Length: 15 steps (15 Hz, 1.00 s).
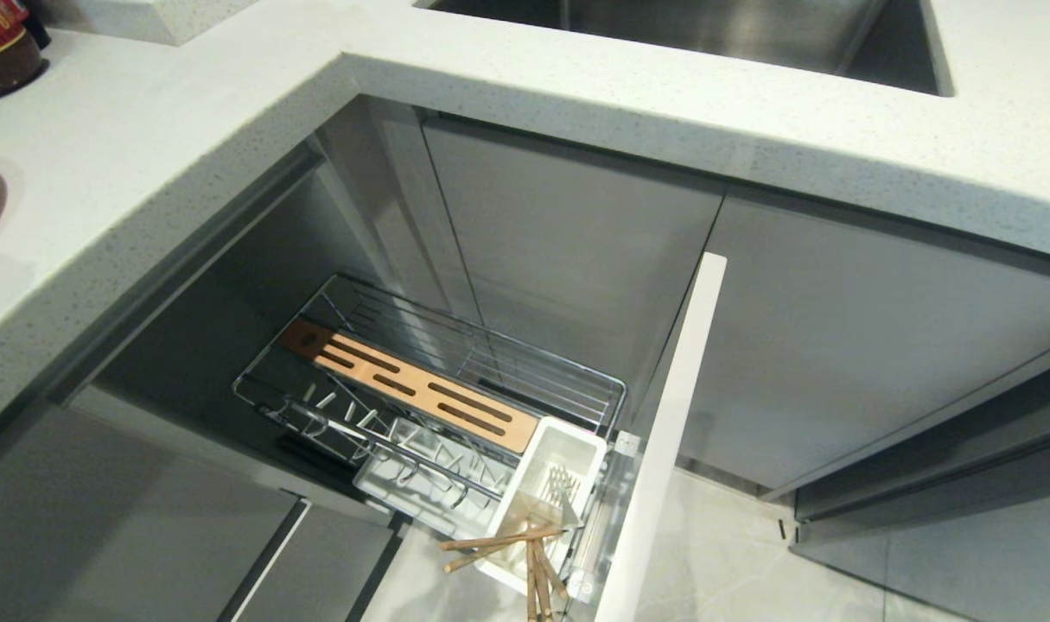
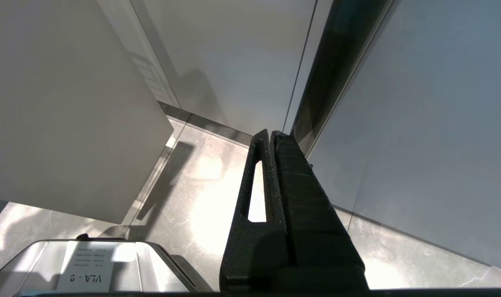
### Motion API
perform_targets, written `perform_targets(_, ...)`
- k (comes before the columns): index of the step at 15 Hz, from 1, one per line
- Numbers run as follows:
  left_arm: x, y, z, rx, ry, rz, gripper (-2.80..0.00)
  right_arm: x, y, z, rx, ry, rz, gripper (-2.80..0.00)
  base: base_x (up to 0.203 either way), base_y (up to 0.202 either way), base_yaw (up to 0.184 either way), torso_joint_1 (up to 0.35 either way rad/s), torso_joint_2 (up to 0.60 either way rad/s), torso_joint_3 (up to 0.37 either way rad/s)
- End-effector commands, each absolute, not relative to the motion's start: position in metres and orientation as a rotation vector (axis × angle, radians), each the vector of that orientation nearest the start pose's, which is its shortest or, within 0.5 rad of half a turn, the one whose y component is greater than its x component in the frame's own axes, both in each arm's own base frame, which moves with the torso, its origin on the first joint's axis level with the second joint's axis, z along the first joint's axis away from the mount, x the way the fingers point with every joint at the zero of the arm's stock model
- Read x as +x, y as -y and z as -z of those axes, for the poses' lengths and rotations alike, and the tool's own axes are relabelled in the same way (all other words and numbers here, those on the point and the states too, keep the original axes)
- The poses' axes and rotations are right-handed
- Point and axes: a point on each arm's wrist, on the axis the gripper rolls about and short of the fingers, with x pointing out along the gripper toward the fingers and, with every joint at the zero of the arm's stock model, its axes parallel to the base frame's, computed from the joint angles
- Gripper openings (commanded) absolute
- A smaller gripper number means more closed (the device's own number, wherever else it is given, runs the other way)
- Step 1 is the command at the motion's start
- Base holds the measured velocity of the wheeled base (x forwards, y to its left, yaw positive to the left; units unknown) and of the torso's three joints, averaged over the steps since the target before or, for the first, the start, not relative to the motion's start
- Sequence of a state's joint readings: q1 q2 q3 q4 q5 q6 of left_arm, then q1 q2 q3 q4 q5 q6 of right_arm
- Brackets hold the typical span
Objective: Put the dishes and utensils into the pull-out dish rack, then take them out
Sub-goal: Take the spoon out of the cupboard
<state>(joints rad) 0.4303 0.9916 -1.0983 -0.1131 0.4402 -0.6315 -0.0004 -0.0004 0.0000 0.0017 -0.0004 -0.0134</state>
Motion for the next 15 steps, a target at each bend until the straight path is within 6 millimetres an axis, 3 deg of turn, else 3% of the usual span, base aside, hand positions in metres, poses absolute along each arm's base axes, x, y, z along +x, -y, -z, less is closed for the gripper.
perform_targets(1,0.0927,-0.0544,-0.3644,-0.590,0.474,-0.777,-2.80,-0.0228,0.0000,-0.0753,-0.014,-0.002,0.001,-2.80,0.000,0.000,0.000,0.000,0.00,0.000)
perform_targets(7,0.0917,-0.0571,-0.3646,-0.589,0.479,-0.787,-2.80,-0.0228,0.0000,-0.0753,-0.014,-0.002,0.001,-2.80,0.000,0.000,0.000,0.000,0.00,0.000)
perform_targets(8,0.0917,-0.0571,-0.3646,-0.586,0.478,-0.788,-2.32,-0.0228,0.0000,-0.0753,-0.014,-0.002,0.002,-2.80,0.000,0.000,0.000,0.000,0.00,0.000)
perform_targets(9,0.0912,-0.0568,-0.3651,-0.587,0.481,-0.786,0.00,-0.0228,0.0000,-0.0753,-0.014,-0.002,0.000,-2.80,0.000,0.000,0.000,0.000,0.00,0.000)
perform_targets(15,0.0859,-0.0542,-0.3717,-0.584,0.512,-0.777,0.00,-0.0228,0.0000,-0.0753,-0.014,-0.002,0.001,-2.80,0.000,0.000,0.000,0.000,0.00,0.000)
